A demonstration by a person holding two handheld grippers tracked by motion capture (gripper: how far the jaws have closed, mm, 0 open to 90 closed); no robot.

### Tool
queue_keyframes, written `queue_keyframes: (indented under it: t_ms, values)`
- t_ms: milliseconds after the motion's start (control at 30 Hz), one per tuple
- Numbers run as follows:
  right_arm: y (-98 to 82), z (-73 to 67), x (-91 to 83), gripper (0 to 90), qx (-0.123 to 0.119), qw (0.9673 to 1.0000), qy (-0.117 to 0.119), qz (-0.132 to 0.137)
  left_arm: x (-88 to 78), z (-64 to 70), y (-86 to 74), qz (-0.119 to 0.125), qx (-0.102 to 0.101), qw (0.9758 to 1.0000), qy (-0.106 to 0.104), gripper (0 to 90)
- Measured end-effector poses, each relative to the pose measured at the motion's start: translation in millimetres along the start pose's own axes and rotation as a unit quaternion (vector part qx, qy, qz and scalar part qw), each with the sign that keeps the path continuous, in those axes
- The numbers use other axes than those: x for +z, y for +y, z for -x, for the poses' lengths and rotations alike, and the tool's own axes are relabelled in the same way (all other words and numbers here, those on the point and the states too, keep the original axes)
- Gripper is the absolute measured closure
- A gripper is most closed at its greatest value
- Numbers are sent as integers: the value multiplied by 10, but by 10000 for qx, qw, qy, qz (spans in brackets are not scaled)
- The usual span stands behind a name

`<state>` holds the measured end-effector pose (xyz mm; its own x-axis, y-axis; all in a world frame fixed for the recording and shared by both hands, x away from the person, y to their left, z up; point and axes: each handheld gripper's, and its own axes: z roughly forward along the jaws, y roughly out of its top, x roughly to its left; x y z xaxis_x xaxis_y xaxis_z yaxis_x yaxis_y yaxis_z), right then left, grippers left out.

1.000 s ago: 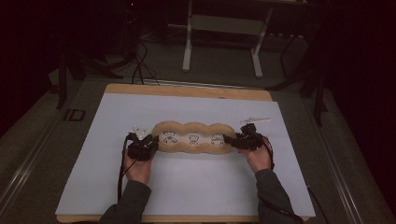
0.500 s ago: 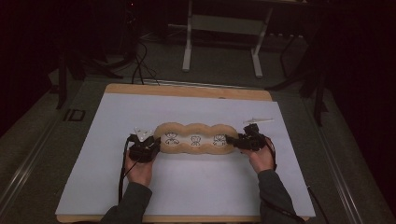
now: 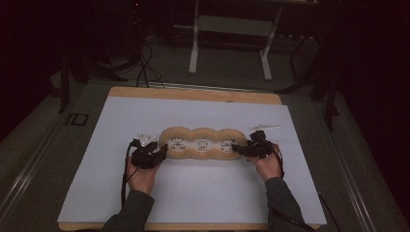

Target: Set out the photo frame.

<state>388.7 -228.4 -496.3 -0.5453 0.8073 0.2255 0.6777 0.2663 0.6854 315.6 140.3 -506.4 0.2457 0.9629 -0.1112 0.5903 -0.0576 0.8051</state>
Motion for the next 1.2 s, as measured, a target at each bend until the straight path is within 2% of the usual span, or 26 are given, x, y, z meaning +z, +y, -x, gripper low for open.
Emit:
queue_keyframes:
  t_ms: [300, 433, 667, 967, 1067, 1133, 1167, 1200]
  values:
    - [-18, -15, -34, 388, 20, 10000, -72, 41, -81, -38, -23, 115, 47, 9999, -18, 517]
    - [-8, -25, -65, 377, 21, 9999, -81, 101, -132, -87, -45, 207, -7, 9998, 0, 519]
    - [-23, -50, -138, 358, -23, 9998, -109, 140, -208, -186, -45, 190, -131, 9997, -126, 518]
    - [-118, -6, -250, 327, 44, 9997, -101, 238, -331, -275, -25, 218, -62, 9997, -75, 495]
    - [-170, 11, -297, 320, 52, 9996, -89, 244, -387, -309, -36, 90, 265, 9996, 76, 486]
    - [-211, 19, -322, 313, 22, 9997, -101, 242, -409, -331, -58, 17, 559, 9982, 222, 477]
    - [-211, 19, -322, 313, 22, 9997, -101, 242, -409, -331, -58, 17, 559, 9982, 222, 476]
    - [-231, 25, -334, 309, -13, 9997, -112, 214, -423, -373, -88, -85, 749, 9967, 297, 476]
